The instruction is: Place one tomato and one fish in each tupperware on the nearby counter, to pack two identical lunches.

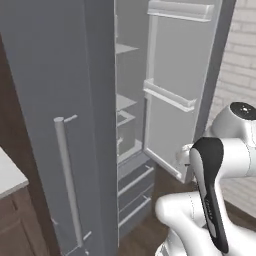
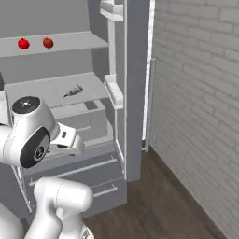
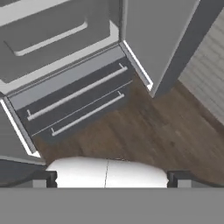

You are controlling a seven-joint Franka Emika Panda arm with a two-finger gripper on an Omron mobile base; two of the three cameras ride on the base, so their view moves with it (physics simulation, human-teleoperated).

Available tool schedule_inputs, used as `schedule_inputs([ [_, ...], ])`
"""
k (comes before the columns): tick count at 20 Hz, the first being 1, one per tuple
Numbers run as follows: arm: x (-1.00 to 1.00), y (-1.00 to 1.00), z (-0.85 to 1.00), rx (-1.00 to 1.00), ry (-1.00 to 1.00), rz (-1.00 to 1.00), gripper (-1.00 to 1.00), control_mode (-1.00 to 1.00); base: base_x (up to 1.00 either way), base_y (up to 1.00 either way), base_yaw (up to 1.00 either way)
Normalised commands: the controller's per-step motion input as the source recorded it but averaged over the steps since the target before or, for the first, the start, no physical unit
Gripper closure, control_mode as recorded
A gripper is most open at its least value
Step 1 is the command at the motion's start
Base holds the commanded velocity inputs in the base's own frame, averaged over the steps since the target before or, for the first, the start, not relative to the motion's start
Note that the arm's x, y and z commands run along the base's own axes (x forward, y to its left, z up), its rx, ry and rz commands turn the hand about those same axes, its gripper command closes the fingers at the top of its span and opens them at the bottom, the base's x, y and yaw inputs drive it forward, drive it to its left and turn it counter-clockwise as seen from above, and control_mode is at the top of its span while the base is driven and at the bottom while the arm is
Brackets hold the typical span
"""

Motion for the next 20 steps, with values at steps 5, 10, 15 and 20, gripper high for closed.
schedule_inputs([
  [5, 0.0, 0.0, 0.0, 0.0, 0.0, 0.0, -1.0, 1.0, 0.48, -0.12, 0.99],
  [10, 0.0, 0.0, 0.0, 0.0, 0.0, 0.0, -1.0, 1.0, 0.37, -0.77, 0.66],
  [15, 0.0, 0.0, 0.0, 0.0, 0.0, 0.0, -1.0, 1.0, 0.08, -0.88, 0.23],
  [20, 0.0, 0.0, 0.0, 0.0, 0.0, 0.0, -1.0, 1.0, 0.22, 0.53, 0.03],
])
